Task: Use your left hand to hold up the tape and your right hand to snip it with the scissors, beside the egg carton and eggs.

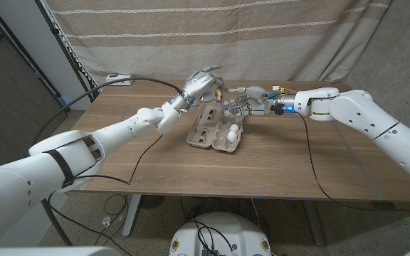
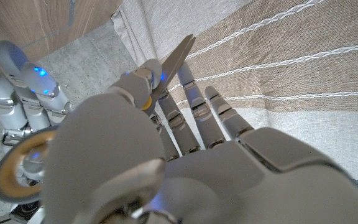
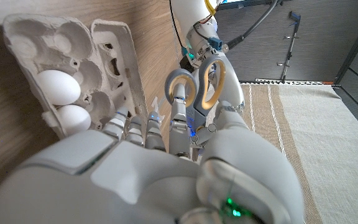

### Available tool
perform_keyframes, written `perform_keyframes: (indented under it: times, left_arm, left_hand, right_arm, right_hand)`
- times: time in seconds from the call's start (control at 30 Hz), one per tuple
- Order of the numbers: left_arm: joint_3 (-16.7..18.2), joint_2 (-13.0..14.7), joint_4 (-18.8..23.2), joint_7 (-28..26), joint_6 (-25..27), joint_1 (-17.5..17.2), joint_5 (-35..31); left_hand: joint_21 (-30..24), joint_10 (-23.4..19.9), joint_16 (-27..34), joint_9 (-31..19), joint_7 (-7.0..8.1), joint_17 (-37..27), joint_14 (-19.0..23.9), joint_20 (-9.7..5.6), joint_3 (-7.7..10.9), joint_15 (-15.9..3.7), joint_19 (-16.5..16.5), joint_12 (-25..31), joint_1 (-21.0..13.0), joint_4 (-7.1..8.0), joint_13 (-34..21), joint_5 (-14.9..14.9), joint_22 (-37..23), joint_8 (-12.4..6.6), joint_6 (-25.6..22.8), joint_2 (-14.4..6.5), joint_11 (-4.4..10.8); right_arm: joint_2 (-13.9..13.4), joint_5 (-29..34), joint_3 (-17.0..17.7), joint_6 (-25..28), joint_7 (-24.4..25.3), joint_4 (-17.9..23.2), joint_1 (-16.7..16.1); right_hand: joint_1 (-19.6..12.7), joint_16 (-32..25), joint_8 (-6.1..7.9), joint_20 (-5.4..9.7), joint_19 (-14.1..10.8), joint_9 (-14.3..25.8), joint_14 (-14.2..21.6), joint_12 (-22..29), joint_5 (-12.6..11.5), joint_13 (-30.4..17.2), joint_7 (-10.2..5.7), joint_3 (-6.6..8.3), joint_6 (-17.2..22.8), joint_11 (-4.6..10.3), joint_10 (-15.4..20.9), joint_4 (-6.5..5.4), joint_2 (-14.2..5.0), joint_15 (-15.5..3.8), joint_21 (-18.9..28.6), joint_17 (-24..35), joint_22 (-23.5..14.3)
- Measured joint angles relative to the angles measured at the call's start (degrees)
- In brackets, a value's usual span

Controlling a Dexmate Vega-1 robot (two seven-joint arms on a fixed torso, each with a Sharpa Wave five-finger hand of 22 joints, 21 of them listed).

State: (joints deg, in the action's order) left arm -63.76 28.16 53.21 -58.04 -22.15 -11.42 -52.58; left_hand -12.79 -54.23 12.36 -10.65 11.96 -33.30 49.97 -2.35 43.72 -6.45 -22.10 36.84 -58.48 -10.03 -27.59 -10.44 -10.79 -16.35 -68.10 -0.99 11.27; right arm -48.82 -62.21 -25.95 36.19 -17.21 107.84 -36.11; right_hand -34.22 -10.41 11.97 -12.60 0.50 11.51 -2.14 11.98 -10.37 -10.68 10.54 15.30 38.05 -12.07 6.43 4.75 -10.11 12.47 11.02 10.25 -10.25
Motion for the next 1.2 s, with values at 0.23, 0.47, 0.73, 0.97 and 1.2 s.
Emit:
perform_keyframes:
  times: [0.23, 0.47, 0.73, 0.97, 1.2]
  left_arm:
    - [0.0, 0.6, 0.9, 0.4, 0.5, 0.0, -0.5]
    - [0.0, 0.7, 1.1, 0.6, 0.7, 0.0, -0.9]
    - [0.0, 0.7, 1.5, 0.8, 1.0, 0.0, -1.1]
    - [0.3, 0.8, 2.2, 1.0, 1.7, -0.4, -1.0]
    - [0.8, 1.2, 3.5, 2.0, 2.9, -1.0, -1.0]
  left_hand:
    - [0.0, 0.0, 0.3, 0.0, -0.09, -0.4, 0.7, 0.0, 0.0, -0.1, 0.0, 0.5, -0.4, 0.0, 0.0, 0.0, 0.0, -0.5, -0.3, 0.4, 0.01]
    - [0.0, -0.2, 0.5, 0.0, -0.13, -0.9, 1.1, 0.0, -0.24, -0.31, 0.0, 0.5, -1.1, -0.24, 0.0, -0.2, 0.0, -0.51, -0.9, 0.4, -0.04]
    - [0.0, -0.3, 0.5, 0.0, -0.41, -1.4, 1.5, 0.0, -0.24, -0.51, 0.0, 0.5, -1.5, -0.25, 0.0, -0.2, 0.0, -0.51, -1.2, 0.6, -0.11]
    - [0.0, -0.7, 1.0, 0.0, -0.7, -1.9, 2.1, 0.0, -0.47, -0.72, 0.0, 0.6, -2.4, -0.16, 0.0, -0.2, 0.0, -0.51, -1.5, 1.0, -0.11]
    - [0.0, -0.9, 1.2, 0.0, -0.83, -2.2, 2.2, 0.0, -0.48, -0.62, 0.0, 0.9, -2.5, -0.16, 0.0, -0.4, 0.0, -0.44, -2.1, 1.1, -0.08]
  right_arm:
    - [0.1, -1.6, 0.1, 2.1, 0.0, -0.5, 0.8]
    - [0.2, -2.6, 0.2, 3.6, 0.5, -0.8, 1.2]
    - [0.4, -3.7, 0.6, 4.9, 2.8, -0.4, 1.2]
    - [0.5, -4.0, 0.9, 4.9, 3.5, -0.1, 0.8]
    - [0.1, -3.1, 1.0, 3.0, 3.0, 0.6, -0.1]
  right_hand:
    - [1.3, 0.0, -0.33, 0.0, 0.0, -0.3, -0.7, 0.0, 0.0, 0.0, -0.12, 2.34, -0.3, -0.21, -1.2, -1.09, -0.13, 0.0, 0.0, 0.0, 0.0]
    - [-1.4, 0.0, -0.33, 0.22, 0.2, -0.3, -1.0, 0.0, 0.0, 0.0, -0.1, 2.9, -0.7, 0.1, -1.5, 1.83, 0.65, -0.3, 0.0, 0.0, 0.0]
    - [-13.7, 0.0, 0.8, 0.11, -2.2, 0.6, 0.6, 0.0, -0.9, 0.0, 0.31, -0.97, 2.5, -0.12, 0.7, 3.25, 1.72, 0.02, 0.0, 0.0, 0.0]
    - [-11.1, 0.0, -0.33, 0.11, -2.2, -0.3, 0.6, 0.0, -0.6, 0.0, 0.0, -1.9, 0.4, -0.16, -0.1, 1.46, 0.5, 0.0, 0.0, 0.0, 0.0]
    - [-4.6, 0.0, -1.2, -0.05, -0.8, -0.6, -1.8, -0.5, 0.0, 0.0, -1.69, -1.76, -2.9, 0.52, -2.8, -2.0, -0.34, 0.0, 0.0, 0.0, 0.0]
